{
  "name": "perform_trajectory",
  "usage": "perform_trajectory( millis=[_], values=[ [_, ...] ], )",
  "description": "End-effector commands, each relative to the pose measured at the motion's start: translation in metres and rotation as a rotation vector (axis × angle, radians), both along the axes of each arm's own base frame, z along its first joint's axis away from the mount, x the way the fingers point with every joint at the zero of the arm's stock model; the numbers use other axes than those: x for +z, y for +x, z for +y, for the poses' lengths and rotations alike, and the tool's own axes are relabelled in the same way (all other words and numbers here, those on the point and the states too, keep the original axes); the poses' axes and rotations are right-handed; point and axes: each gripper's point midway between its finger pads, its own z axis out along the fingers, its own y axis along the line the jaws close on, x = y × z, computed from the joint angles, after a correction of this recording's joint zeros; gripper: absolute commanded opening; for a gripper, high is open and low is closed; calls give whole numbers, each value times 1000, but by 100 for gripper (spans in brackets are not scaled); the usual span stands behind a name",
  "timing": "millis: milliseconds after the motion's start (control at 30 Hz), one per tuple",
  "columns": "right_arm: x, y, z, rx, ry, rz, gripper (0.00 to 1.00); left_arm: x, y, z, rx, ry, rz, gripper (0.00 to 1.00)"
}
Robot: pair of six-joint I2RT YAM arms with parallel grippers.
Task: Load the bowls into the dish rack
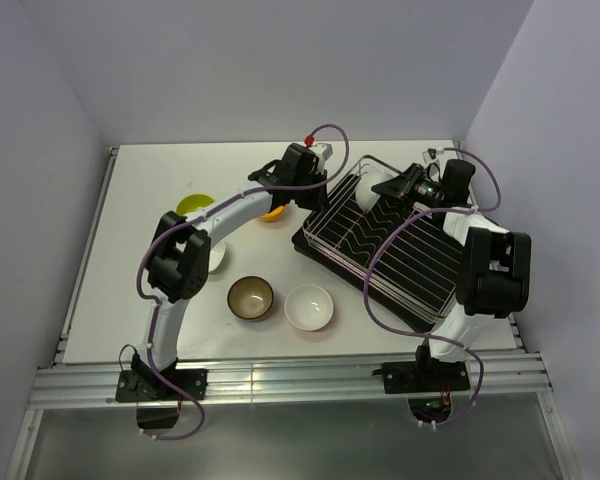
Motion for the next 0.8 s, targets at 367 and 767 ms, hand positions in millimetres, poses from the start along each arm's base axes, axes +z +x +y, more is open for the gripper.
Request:
perform_trajectory(
  millis=[367, 767],
  values=[
    [-7, 10, -4, -140, 24, 71, 0, -16, 18, 26, 175, 119, 1, 0],
    [-7, -4, 8, -149, 83, 96, 0, -19, 27, 37, 261, 155, -9, 0]
  ],
)
